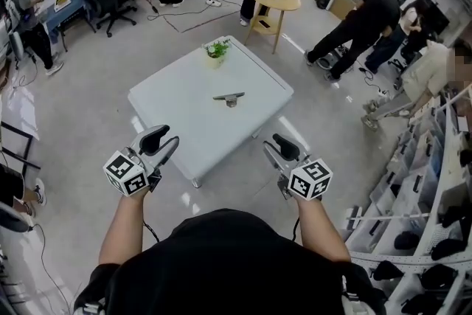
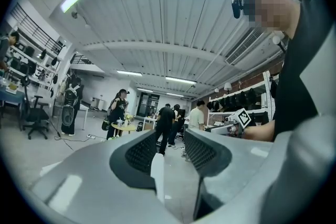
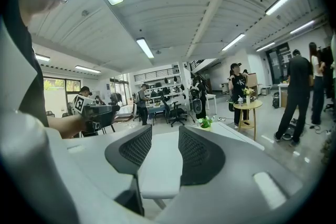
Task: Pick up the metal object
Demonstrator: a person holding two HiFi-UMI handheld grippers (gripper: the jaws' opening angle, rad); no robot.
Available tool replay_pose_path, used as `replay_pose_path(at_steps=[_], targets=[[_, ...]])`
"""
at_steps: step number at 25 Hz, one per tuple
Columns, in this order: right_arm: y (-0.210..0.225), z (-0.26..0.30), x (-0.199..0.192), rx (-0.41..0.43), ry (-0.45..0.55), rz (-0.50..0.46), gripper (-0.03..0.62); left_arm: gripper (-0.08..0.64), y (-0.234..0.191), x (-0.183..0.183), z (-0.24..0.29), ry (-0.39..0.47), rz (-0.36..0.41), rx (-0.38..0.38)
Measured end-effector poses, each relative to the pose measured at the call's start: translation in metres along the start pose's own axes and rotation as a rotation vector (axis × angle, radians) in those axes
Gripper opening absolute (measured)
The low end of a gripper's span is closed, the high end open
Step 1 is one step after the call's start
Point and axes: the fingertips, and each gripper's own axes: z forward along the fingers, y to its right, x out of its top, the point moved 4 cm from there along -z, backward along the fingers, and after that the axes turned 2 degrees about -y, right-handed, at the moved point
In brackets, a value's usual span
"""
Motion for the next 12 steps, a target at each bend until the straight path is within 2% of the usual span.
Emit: replay_pose_path(at_steps=[12], targets=[[-0.001,-0.007,0.006,-0.008,0.031,0.012,0.19,0.169,0.012,0.006,-0.009,-0.007,0.015,-0.007]])
